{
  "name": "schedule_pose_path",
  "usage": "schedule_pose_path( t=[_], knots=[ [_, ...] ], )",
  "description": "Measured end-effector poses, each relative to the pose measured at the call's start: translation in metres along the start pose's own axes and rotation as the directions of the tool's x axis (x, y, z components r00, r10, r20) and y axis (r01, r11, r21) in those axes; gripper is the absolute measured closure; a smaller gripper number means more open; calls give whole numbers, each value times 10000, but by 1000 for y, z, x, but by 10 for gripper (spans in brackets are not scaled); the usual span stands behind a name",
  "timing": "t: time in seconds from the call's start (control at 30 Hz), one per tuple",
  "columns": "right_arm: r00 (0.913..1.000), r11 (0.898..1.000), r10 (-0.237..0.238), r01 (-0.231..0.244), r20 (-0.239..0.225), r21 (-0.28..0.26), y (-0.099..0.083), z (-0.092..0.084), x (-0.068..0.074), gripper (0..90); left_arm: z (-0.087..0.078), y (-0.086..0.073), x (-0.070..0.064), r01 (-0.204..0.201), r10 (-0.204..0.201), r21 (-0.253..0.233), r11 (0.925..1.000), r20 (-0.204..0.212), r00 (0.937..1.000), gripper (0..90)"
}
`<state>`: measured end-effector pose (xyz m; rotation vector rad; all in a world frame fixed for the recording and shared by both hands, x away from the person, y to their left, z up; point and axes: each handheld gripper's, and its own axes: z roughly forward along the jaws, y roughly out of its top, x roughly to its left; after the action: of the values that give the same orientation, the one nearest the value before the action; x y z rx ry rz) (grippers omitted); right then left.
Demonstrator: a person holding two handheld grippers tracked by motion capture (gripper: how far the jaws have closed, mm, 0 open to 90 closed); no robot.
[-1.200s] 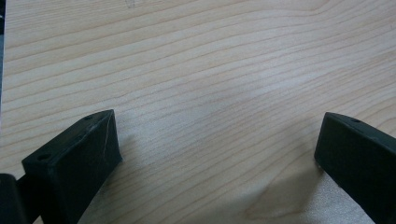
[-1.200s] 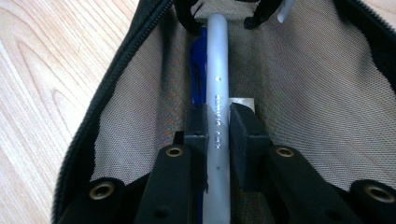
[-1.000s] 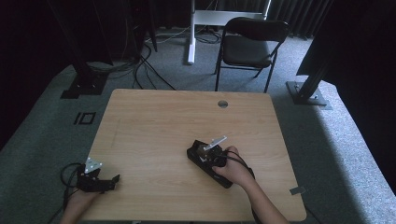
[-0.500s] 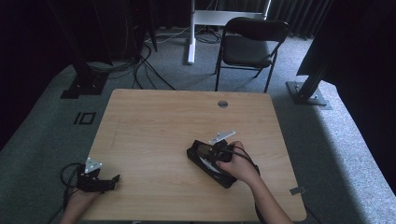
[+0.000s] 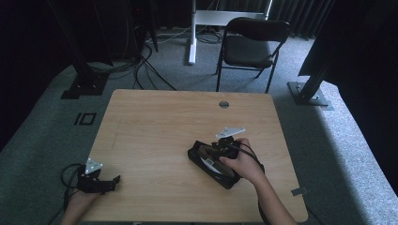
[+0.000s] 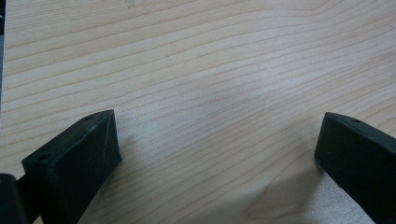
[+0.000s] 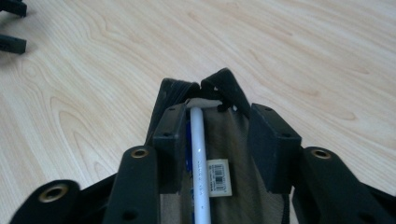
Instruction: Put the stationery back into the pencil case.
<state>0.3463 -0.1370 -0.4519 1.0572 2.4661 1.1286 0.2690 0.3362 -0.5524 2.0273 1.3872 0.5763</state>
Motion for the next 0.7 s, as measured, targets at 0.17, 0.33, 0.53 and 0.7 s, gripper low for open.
schedule_pose_path(
  t=[0.17,0.33,0.53,0.7],
  knots=[
    [9990,9977,454,-452,38,-501,2,-5,-3,462,0,0,0,-2,2,1,10000,2,10000,2],
    [9981,9945,571,-548,236,-889,2,-9,-6,424,0,0,0,-2,2,-1,10000,3,10000,1],
    [9968,9922,628,-570,490,-1105,3,-11,-11,381,0,0,0,-2,2,2,10000,1,10000,1],
    [9935,9882,854,-748,755,-1336,0,-12,-17,355,0,0,0,5,-5,1,10000,0,10000,2]
  ],
)
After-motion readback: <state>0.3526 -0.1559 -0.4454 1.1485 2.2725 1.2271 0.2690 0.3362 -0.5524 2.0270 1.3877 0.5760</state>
